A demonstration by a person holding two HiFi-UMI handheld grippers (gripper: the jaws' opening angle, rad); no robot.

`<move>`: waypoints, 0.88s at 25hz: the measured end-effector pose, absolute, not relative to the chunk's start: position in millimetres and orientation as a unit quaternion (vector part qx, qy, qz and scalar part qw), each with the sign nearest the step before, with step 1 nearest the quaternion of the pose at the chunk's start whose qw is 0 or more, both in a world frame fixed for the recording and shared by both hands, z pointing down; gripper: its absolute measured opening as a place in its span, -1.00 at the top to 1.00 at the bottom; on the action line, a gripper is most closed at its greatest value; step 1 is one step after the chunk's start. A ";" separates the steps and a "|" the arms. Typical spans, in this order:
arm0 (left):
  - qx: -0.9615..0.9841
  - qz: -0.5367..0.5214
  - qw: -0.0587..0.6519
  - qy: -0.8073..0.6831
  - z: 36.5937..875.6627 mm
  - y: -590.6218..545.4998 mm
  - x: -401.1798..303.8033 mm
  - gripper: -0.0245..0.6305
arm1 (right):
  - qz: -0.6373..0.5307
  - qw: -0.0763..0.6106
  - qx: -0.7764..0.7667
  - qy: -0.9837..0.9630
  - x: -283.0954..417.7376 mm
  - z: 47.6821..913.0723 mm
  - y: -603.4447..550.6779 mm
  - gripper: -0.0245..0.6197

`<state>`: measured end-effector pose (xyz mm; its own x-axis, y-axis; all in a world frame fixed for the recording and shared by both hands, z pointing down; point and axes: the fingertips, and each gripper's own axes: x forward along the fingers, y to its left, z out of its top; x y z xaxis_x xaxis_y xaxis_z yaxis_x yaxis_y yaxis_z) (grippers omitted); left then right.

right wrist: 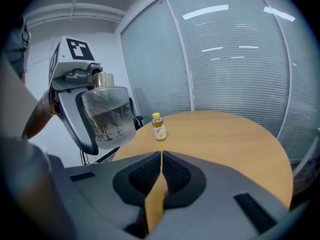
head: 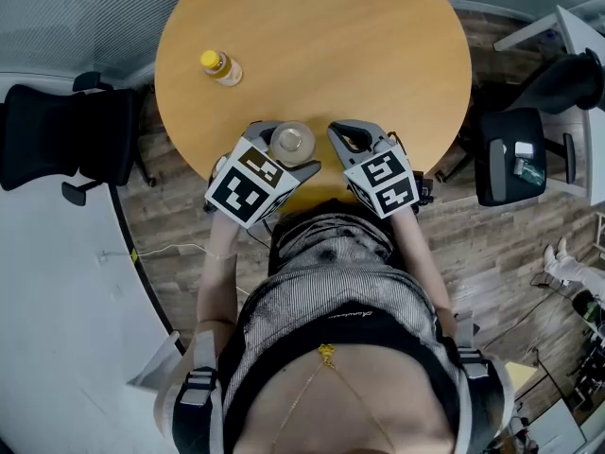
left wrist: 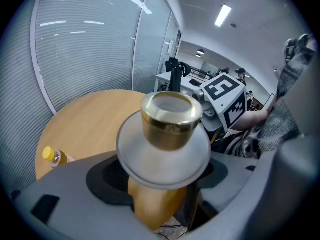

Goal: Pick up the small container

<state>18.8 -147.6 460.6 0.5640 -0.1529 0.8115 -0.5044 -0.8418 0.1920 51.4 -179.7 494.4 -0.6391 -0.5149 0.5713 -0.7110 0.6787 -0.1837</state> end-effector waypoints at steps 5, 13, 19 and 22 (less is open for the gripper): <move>0.859 0.427 0.208 -0.192 462.0 -147.4 18.1 -0.13 | 0.199 0.248 0.342 -0.884 50.4 495.3 -178.1 0.85; 0.858 0.429 0.210 -0.191 462.4 -147.6 16.5 -0.13 | 0.199 0.249 0.340 -0.885 49.4 494.4 -178.0 0.85; 0.857 0.432 0.211 -0.187 464.9 -146.6 18.3 -0.13 | 0.197 0.254 0.337 -0.885 50.1 495.3 -176.9 0.85; 0.856 0.432 0.213 -0.186 466.4 -145.7 16.6 -0.13 | 0.196 0.257 0.336 -0.884 48.8 495.8 -175.7 0.85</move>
